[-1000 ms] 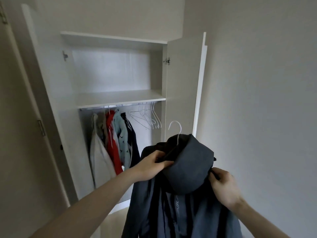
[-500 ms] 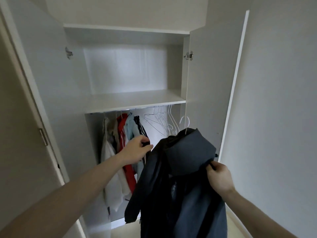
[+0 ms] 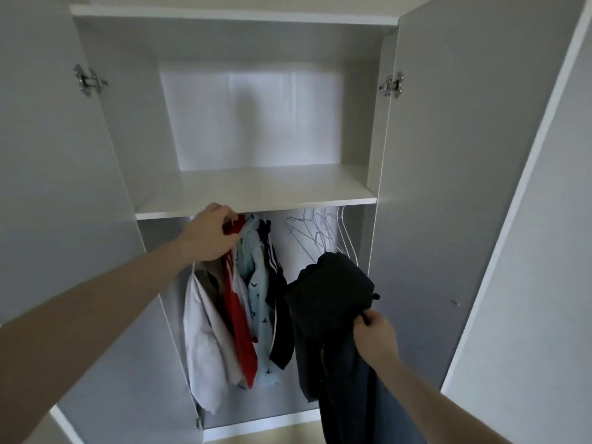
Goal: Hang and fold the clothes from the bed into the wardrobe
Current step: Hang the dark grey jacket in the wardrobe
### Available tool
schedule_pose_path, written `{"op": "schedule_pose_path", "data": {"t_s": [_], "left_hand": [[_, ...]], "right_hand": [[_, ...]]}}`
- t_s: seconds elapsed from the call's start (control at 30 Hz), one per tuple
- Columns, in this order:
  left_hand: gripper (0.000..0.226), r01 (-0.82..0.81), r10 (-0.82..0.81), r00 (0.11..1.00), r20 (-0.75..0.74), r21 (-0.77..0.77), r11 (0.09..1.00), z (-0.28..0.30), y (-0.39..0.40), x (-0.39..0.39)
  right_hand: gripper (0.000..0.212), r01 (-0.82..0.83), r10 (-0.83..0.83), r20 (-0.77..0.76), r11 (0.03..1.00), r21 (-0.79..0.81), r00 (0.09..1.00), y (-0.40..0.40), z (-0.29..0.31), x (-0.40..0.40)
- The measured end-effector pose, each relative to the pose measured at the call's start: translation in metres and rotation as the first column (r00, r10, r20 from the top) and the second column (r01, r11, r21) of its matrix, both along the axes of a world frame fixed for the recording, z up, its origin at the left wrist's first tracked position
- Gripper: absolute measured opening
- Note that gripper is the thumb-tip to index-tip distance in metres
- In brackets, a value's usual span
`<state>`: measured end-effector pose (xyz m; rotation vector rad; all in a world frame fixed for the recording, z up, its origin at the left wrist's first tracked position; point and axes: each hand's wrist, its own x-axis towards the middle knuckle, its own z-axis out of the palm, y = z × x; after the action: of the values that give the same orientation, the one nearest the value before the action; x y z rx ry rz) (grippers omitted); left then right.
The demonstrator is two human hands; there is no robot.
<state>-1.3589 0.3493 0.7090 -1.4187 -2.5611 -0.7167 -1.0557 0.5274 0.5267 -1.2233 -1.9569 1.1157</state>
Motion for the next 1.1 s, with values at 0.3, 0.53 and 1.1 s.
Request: {"op": "schedule_pose_path", "data": {"t_s": [0.3, 0.53, 1.1], "left_hand": [[0.06, -0.073, 0.052, 0.99, -0.134, -0.154, 0.985, 0.012, 0.056, -0.097], [0.059, -0.074, 0.072, 0.997, -0.017, -0.31, 0.948, 0.0, 0.104, -0.176], [0.055, -0.066, 0.082, 0.997, 0.016, -0.451, 0.89, -0.021, 0.143, -0.238]], "right_hand": [[0.04, 0.015, -0.015, 0.004, 0.999, -0.04, 1.0, 0.069, -0.02, -0.109], [0.03, 0.058, -0.058, -0.002, 0.993, -0.101, 0.998, 0.097, -0.026, -0.196], [0.023, -0.041, 0.041, -0.016, 0.998, -0.037, 0.999, 0.152, 0.001, -0.341]]}}
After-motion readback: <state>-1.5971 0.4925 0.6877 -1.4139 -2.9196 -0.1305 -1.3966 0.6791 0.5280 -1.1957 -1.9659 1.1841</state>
